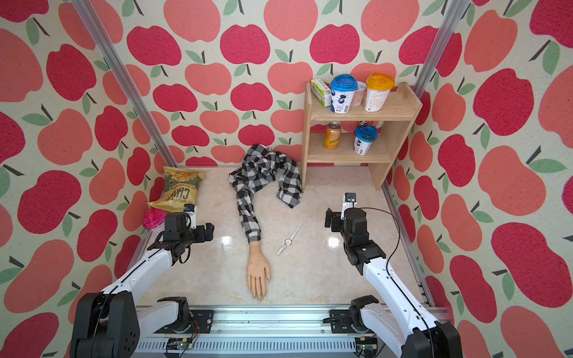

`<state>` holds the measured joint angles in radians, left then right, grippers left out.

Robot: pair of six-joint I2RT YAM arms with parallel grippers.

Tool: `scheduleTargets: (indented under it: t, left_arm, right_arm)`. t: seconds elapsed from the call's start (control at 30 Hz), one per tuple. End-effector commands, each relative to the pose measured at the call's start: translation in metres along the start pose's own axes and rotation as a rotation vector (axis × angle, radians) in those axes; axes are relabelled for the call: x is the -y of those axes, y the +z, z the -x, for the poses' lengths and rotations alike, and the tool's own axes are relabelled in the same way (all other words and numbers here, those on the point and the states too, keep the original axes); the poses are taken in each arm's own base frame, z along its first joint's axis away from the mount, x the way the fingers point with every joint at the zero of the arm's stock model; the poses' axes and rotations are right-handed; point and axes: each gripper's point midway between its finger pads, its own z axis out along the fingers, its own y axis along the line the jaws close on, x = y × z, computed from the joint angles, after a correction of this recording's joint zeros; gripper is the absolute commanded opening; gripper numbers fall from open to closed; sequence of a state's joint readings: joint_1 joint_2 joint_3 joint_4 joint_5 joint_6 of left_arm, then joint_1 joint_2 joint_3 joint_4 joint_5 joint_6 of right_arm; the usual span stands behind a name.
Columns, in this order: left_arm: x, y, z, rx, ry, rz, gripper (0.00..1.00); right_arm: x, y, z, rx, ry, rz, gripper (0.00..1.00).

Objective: Take off the watch
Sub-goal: Reset both arms

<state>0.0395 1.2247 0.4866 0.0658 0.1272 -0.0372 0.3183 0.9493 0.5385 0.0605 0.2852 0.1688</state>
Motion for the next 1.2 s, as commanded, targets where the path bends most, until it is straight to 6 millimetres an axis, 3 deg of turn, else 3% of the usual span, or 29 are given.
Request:
scheduleTargets:
  t: [0.0,0.1,0.23,0.43,0.67,0.83,1.17]
  left_arm:
    - [-0.003,0.016,0.056,0.262,0.039,-0.005,0.97]
    - [-0.001,0.034,0.064,0.250,0.069,-0.024,0.97]
    - [0.015,0.050,0.061,0.251,0.147,-0.059,0.97]
    - [0.018,0.046,0.051,0.367,0.194,-0.022,0.97]
    - [0.018,0.046,0.049,0.333,0.182,-0.032,0.98]
    - [0.020,0.047,0.049,0.328,0.185,-0.048,0.97]
    - [0.019,0.047,0.049,0.327,0.185,-0.047,0.97]
  right_arm:
    - [0.003,0.003,0.026,0.152,-0.026,0.011,1.00]
    - [0.018,0.002,0.029,0.215,-0.029,-0.016,1.00]
    - [0.047,0.013,0.006,0.182,-0.010,-0.066,1.00]
    - [0.066,0.034,-0.026,0.194,0.037,-0.068,1.00]
    - [0.054,0.093,-0.052,0.086,0.031,0.022,1.00]
    - [0.051,0.089,-0.062,0.096,0.022,0.032,1.00]
    - [0.045,0.090,-0.059,0.092,-0.004,0.049,1.00]
